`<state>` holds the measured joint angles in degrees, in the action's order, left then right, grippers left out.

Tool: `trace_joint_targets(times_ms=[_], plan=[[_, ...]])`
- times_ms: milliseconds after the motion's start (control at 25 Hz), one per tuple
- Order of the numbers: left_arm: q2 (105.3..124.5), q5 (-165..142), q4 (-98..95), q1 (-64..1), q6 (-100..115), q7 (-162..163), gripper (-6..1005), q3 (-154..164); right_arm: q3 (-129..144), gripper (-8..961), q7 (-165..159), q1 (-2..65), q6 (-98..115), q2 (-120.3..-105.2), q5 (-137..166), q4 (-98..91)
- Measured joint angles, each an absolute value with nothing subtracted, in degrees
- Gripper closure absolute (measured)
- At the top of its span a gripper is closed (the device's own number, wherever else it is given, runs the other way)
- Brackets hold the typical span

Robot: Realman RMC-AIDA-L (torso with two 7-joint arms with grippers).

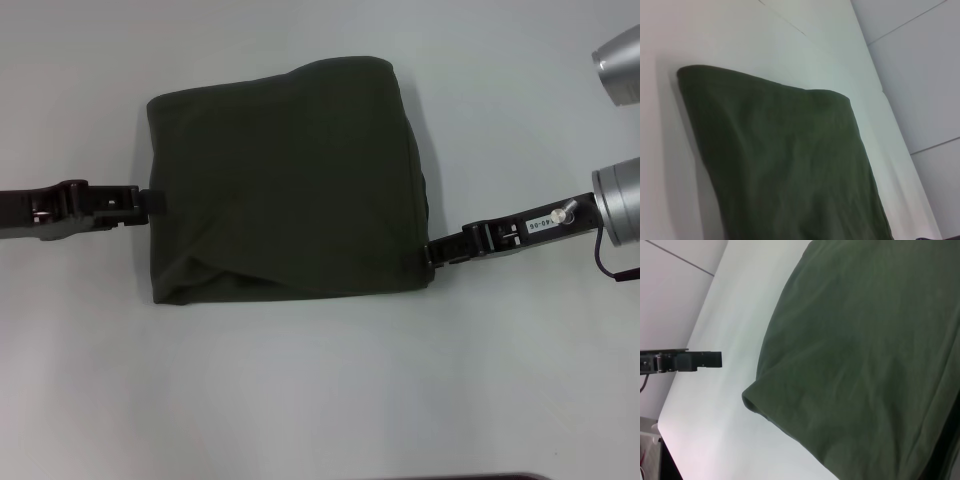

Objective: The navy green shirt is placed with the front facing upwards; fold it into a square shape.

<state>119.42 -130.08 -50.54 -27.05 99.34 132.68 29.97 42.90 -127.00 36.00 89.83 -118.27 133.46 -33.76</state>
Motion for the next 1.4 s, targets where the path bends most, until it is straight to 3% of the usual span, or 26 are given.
trace_joint_targets(times_ms=[440, 680, 800, 1160, 1400], plan=[[119.42, -130.1, -50.3, -27.1, 99.2, 132.5, 513, 30.0, 44.7, 486, -128.0, 36.2, 90.2, -118.06, 133.8, -33.4], [119.42, -130.4, -50.3, -27.0, 99.6, 132.2, 513, 30.0, 44.7, 696, -128.8, 36.2, 89.7, -118.31, 133.7, -33.3], [119.42, -130.5, -50.3, -26.8, 99.8, 132.0, 512, 30.0, 44.8, 891, -129.4, 36.2, 89.5, -118.38, 133.7, -33.3], [119.04, -133.4, -50.8, -26.4, 103.2, 129.1, 512, 29.4, 44.9, 925, -130.7, 36.3, 89.0, -118.37, 133.7, -33.6], [120.22, -132.8, -50.6, -25.7, 103.7, 119.9, 512, 29.5, 44.4, 930, -130.9, 36.6, 90.4, -117.67, 133.6, -33.5]])
